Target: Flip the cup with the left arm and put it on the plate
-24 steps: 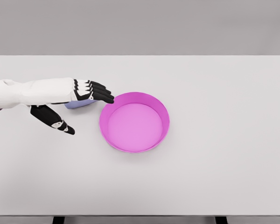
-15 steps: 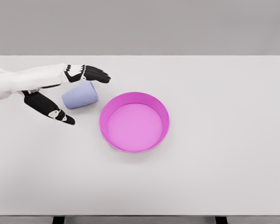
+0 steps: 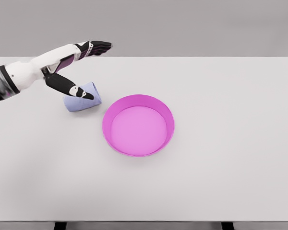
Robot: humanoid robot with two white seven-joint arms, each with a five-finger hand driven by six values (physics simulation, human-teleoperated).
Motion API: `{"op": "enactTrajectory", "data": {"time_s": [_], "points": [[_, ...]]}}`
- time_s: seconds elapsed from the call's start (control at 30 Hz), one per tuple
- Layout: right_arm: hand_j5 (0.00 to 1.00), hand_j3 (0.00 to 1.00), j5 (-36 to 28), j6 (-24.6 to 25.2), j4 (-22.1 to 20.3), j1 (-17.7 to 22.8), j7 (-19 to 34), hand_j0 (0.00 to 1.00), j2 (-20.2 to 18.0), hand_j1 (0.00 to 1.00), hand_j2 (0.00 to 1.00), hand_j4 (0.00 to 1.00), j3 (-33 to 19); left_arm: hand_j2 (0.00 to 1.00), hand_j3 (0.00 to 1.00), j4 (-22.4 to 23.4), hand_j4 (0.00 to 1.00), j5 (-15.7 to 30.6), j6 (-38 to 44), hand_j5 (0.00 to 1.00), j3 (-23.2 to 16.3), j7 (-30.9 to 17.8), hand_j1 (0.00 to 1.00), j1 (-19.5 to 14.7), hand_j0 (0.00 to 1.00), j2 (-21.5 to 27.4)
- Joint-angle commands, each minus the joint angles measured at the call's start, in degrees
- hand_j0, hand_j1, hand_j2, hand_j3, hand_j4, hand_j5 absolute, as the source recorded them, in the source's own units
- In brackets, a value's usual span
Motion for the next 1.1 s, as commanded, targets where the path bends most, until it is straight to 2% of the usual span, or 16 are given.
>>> {"op": "enactTrajectory", "data": {"time_s": [0.0,0.07,0.13,0.27,0.33,0.4,0.5,0.7,1.03,1.07], "points": [[1.0,1.0,0.0,0.0,0.0,0.1,0.0,1.0,0.0,1.0,1.0,1.0,0.0,1.0,1.0,-0.1,1.0,0.1,8.4,1.0,-0.1,3.3,1.0,0.4,1.0,1.1],[1.0,1.0,0.0,0.0,0.0,0.0,0.0,1.0,0.0,1.0,1.0,1.0,0.0,1.0,1.0,-0.7,1.0,-0.9,15.9,1.0,-0.3,4.5,1.0,1.1,1.0,1.3],[1.0,1.0,0.0,0.0,0.0,0.0,0.0,1.0,0.0,1.0,1.0,1.0,0.0,1.0,1.0,-1.9,1.0,-5.4,17.6,1.0,-0.3,3.9,1.0,0.9,1.0,1.2],[1.0,1.0,0.0,0.0,0.0,0.0,0.0,1.0,0.0,1.0,1.0,1.0,0.0,1.0,1.0,-2.4,1.0,-6.0,21.0,1.0,-0.3,4.2,1.0,0.8,1.0,-0.5],[1.0,1.0,0.0,0.0,0.0,0.0,0.0,1.0,0.0,1.0,1.0,1.0,0.0,1.0,1.0,-2.4,1.0,-8.5,23.0,1.0,-0.4,4.4,1.0,0.9,1.0,-2.6],[1.0,1.0,0.0,0.0,0.0,0.0,0.0,1.0,0.0,1.0,1.0,1.0,0.0,1.0,1.0,-2.3,1.0,-9.0,25.6,1.0,-1.9,4.5,1.0,0.5,1.0,-4.3],[1.0,1.0,0.0,0.0,0.0,0.0,0.0,1.0,0.0,1.0,1.0,1.0,0.0,1.0,1.0,-2.2,1.0,-10.7,29.3,1.0,-2.0,4.6,1.0,0.5,1.0,-5.2],[1.0,1.0,0.0,0.0,0.0,0.0,0.0,1.0,0.0,1.0,1.0,1.0,0.0,1.0,1.0,-2.2,1.0,-14.3,31.4,1.0,-2.0,4.5,1.0,0.4,1.0,-5.6],[1.0,1.0,0.0,0.0,0.0,0.0,0.0,1.0,0.0,1.0,1.0,1.0,0.0,1.0,1.0,-1.7,1.0,-14.3,31.5,1.0,-2.0,4.2,1.0,0.1,1.0,-5.6],[1.0,1.0,0.0,0.0,0.0,0.0,0.0,1.0,0.0,1.0,1.0,1.0,0.0,1.0,1.0,-0.6,1.0,-14.3,31.5,1.0,-2.1,4.2,1.0,-0.4,1.0,-5.8]]}}
